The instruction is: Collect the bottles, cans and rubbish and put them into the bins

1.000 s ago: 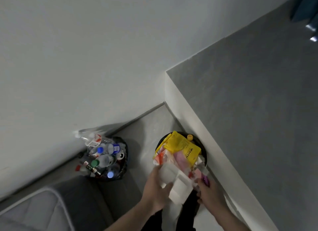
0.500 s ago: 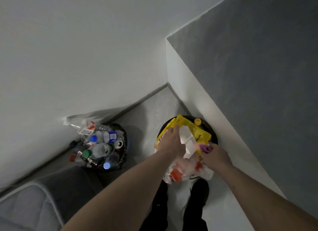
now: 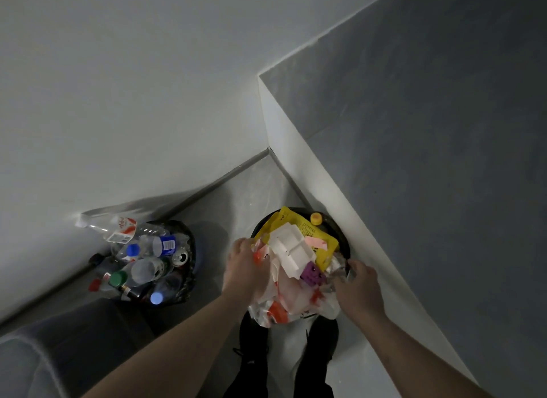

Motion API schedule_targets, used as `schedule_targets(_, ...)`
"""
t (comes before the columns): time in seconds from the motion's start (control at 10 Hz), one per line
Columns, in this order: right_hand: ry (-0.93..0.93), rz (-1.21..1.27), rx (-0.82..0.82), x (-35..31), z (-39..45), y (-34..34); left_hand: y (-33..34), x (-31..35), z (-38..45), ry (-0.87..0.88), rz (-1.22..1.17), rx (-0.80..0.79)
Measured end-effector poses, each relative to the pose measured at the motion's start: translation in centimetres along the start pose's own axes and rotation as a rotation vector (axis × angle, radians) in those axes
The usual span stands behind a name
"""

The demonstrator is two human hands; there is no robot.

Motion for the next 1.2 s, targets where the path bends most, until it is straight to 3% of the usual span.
schedule_targets(0.1, 0.131, 0.08, -0.06, 2.7, 0.5, 0.3, -0.1, -5.4, 0.0, -0.293, -0.13, -0.031)
schedule_targets(0.2, 0.179, 0.168, -0.112, 3.8, 2.1, 1.4, 2.5, -10.1, 0.8, -0.447, -0.33, -0.139)
schedule_targets(0.4, 0.289, 0.377, -0.24, 6.5, 6.8, 6.2, 6.9, -9.8, 2.7, -0.416, -0.652, -0.323)
schedule_targets(0.5, 0.317, 0.467, -0.25, 6.7, 8.3, 7.6, 7.6, -9.1, 3.6, -0.37, -0.754, -0.326)
schedule_targets(0.8, 0.136, 0.542, -0.36, -5.0, 11.6, 10.1, 2.1, -11.0, 8.5, -0.378, -1.063, -0.156)
schedule_targets(1.0, 0.142, 0.561, -0.349, -10.5, 11.4, 11.0, -2.9, -10.9, 10.4, -0.344, -1.143, -0.126)
schedule_targets(1.1, 0.122, 0.5, -0.257, -10.8, 9.7, 9.7, -4.3, -10.5, 9.7, -0.321, -1.167, -0.131)
schedule_targets(1.2, 0.024, 0.293, -0.189, -10.6, 6.6, 8.1, -4.7, -11.5, 6.4, -0.426, -1.094, -0.072)
Point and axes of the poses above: each hand's wrist, its own z-axis towards the middle knuckle, its own y-axis out of the palm, x = y × z, the point moved 8 cm from there along z, towards the middle knuckle, and after that the axes turned 1 degree about z, right-handed, at the moved point
